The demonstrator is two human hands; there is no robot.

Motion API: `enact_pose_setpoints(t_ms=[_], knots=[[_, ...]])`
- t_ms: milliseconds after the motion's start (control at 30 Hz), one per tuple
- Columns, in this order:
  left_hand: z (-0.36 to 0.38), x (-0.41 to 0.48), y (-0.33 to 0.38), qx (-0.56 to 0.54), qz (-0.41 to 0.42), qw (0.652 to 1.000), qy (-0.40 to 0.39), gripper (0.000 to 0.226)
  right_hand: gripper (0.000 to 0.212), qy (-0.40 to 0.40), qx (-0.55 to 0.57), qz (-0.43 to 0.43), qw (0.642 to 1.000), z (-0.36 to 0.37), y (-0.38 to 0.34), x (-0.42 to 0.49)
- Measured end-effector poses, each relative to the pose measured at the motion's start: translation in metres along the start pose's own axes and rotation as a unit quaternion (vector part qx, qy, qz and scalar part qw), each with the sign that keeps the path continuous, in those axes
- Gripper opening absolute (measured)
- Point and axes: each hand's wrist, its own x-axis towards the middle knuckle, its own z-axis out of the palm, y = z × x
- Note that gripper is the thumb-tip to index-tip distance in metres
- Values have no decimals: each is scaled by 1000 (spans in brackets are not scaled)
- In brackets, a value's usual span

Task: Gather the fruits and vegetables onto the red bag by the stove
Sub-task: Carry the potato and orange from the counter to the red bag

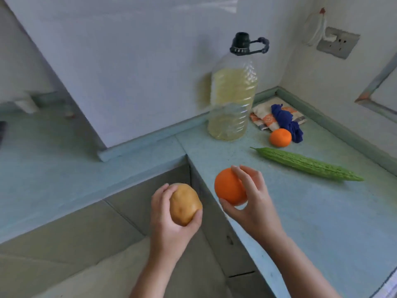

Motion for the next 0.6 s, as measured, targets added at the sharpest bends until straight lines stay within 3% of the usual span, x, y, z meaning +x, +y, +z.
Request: enact_pose_setpoints(t_ms=[300, 600], knots=[[-125, -85, -12, 50, -36, 986, 154, 65, 72, -108, 52, -119, 986, 63, -110, -48], [-237, -166, -19, 118, -86, 950, 276, 66, 70, -194, 103, -207, 953, 128, -214, -102]])
